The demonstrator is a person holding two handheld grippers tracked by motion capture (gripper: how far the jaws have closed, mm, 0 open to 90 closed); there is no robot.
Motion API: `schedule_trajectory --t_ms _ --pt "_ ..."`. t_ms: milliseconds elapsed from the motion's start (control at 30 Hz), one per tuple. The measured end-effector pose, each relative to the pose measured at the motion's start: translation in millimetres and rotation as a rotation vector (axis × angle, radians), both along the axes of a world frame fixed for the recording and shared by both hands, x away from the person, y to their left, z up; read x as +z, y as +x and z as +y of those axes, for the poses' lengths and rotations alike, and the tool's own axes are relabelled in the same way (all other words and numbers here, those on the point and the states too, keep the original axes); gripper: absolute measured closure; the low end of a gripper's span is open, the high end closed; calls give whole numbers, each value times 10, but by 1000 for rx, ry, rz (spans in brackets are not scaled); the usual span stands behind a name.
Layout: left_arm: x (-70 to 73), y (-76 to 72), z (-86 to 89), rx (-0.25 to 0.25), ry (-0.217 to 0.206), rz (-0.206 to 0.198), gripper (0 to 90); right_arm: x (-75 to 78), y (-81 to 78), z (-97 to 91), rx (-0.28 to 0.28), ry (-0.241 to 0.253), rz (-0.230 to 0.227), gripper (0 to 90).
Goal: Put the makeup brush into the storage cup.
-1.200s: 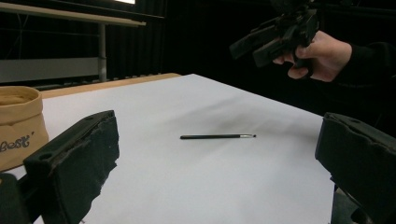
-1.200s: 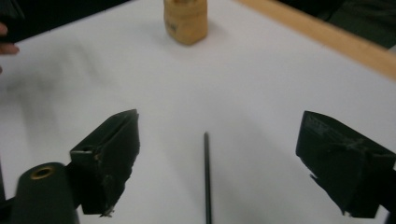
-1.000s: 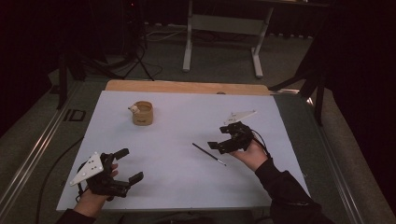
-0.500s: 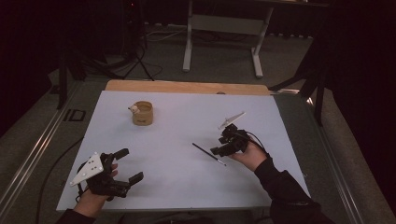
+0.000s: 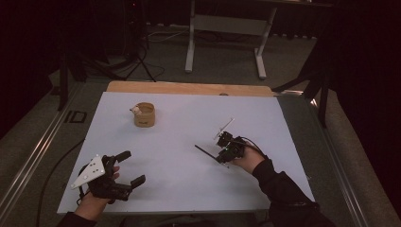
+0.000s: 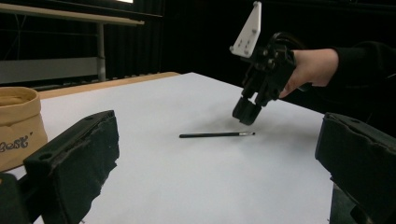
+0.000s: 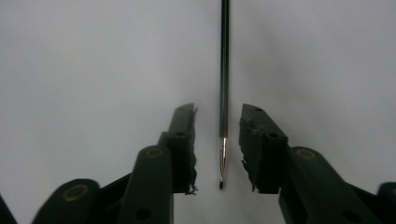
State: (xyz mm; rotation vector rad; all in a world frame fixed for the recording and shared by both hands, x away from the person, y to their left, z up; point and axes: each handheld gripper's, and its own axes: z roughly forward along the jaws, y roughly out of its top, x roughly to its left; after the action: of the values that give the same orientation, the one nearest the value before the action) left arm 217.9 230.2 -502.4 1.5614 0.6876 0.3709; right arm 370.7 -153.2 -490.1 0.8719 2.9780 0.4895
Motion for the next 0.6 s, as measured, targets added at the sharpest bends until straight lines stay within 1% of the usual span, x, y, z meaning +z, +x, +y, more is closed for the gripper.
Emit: schedule_trajectory --t_ms 33,67,100,133,267,333,467,600 --pt "-1 0 0 0 -1 -1 6 0 0 0 0 0 0 693" --pt "0 -1 1 -1 0 0 6 -26 -2 7 0 -10 3 710" --pt "0 -1 1 0 0 -1 6 -55 -3 16 8 -32 1 718" --pt "1 -1 1 0 0 -1 6 -67 -6 23 6 -41 1 726" --pt "5 -5 -1 0 -4 -2 6 -123 18 25 -11 -53 -4 766" --pt "5 -6 -2 -1 -4 -2 6 -140 34 24 -23 -68 -10 771" --pt "4 -5 -3 -3 -3 -4 6 -168 50 39 -16 -72 -13 777" --pt "5 -7 -3 -4 -2 -5 5 -205 25 70 -9 -63 -12 794"
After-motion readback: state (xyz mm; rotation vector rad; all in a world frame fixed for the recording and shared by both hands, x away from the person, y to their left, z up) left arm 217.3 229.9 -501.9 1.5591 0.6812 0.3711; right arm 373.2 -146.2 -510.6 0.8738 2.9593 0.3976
